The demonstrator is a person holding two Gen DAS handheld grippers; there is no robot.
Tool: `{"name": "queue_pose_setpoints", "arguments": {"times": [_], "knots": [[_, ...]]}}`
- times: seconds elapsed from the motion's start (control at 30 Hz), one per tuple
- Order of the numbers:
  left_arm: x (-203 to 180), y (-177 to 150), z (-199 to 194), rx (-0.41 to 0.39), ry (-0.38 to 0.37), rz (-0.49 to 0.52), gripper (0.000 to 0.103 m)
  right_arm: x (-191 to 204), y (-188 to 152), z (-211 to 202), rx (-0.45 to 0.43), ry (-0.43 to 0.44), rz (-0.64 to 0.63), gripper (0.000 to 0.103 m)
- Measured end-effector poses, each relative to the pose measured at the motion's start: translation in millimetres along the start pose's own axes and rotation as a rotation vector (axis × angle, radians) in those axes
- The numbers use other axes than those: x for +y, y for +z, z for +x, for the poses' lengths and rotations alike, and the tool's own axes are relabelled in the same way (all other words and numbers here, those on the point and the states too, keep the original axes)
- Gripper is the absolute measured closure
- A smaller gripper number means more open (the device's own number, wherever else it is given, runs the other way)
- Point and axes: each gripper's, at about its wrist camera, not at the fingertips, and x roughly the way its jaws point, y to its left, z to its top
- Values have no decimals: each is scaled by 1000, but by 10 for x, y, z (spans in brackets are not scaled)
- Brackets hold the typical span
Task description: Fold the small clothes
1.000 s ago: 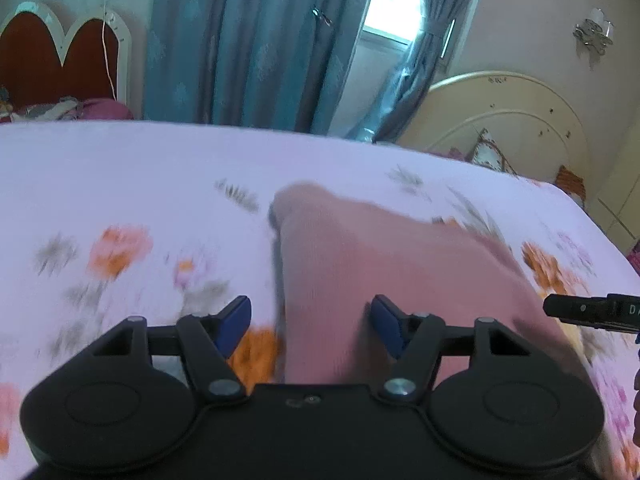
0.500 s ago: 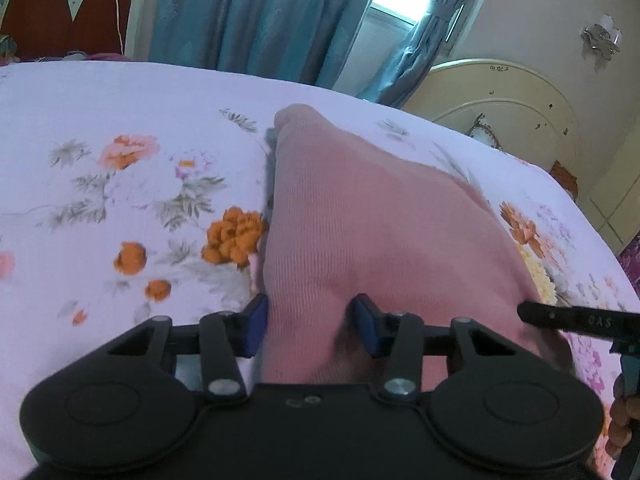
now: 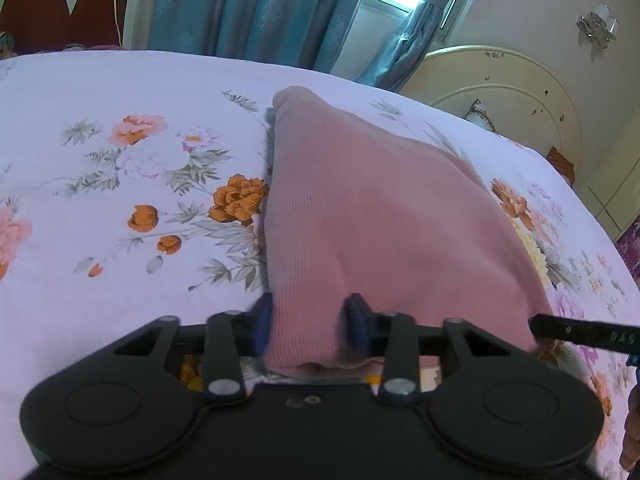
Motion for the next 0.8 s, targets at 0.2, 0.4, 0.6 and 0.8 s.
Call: {"name": "queue_pose_setpoints", "arguments": {"times": [0.2,0.4,0.6,0.8], "knots": [[-32,-60,-75,-10,-3,-26,79,21,45,17,-34,-89,-73,100],[-36,-52,-82,6,14,9,70,-44,30,9,-35,-65,-31,99],[-24,-109,-113,11,15,-3,67,40,-68,42,13,-50,-50,50],[-57,-135,-137,-1,18,16,70,-17,-108,34,5,-20,-31,87]]}}
